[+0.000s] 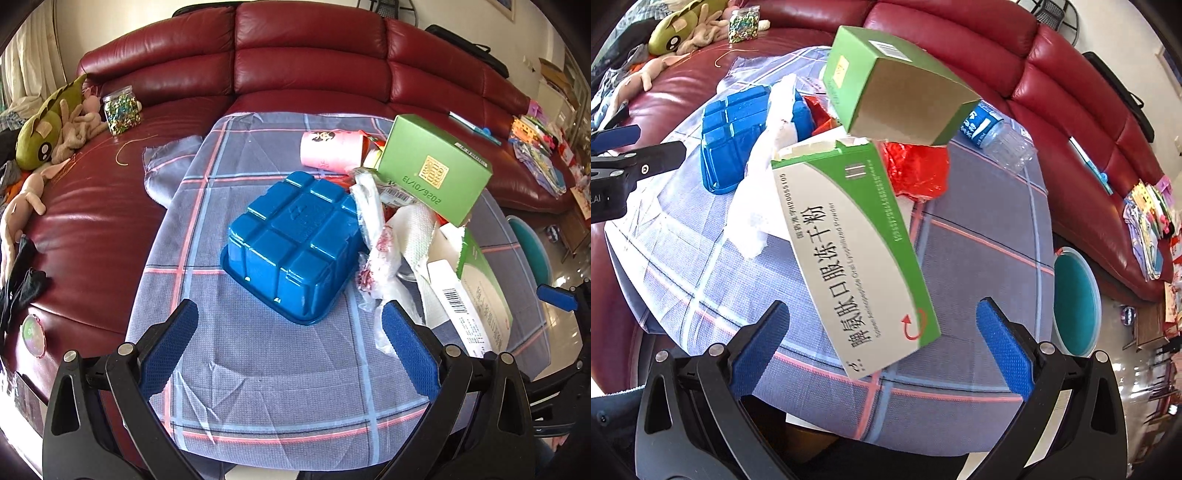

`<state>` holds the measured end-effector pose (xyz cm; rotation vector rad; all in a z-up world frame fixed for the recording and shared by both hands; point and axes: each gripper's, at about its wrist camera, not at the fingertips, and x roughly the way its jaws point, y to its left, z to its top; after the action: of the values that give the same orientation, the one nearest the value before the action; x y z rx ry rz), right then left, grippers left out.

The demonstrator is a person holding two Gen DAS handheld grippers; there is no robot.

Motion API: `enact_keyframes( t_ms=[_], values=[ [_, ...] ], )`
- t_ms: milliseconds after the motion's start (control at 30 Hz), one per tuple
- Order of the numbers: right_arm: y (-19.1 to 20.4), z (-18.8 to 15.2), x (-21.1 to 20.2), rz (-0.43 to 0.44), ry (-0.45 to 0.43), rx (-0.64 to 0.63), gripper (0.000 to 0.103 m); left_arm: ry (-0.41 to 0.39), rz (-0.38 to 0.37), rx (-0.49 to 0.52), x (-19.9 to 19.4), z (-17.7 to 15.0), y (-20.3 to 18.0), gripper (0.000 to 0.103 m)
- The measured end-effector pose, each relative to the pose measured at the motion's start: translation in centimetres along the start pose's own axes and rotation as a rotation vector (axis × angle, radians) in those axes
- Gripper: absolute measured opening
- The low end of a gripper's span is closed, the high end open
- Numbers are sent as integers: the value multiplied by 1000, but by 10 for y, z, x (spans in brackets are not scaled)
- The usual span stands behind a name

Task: Collect trash
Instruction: 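Grasp the white-and-green medicine box with the right gripper, then carry the medicine box with the right gripper over the teal bucket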

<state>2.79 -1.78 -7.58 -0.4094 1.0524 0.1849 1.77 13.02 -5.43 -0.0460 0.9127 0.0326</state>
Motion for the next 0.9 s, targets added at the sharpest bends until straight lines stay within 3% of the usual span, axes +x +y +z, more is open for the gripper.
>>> enact_keyframes(
  t_ms=[200, 333, 467, 533, 667, 900],
  values=[
    [31, 5, 18, -54, 7, -99, 97, 11, -13, -38, 7, -1, 13, 99],
    [31, 5, 31, -94, 12, -119, 96, 14, -17, -28, 10, -2, 8, 99],
    [25, 3, 34, -90, 14, -106, 73, 23, -24, -21, 12, -3, 2, 99],
    [19, 3, 29, -49, 10, -86, 72, 24, -26, -18, 12, -3, -2, 99],
    [11, 2, 9, 3, -42, -67, 48, 17, -27, -6, 10, -2, -10, 99],
    [-16, 0, -13, 131, -33, 25, 38, 4, -26, 22, 2, 1, -24, 99]
  ],
)
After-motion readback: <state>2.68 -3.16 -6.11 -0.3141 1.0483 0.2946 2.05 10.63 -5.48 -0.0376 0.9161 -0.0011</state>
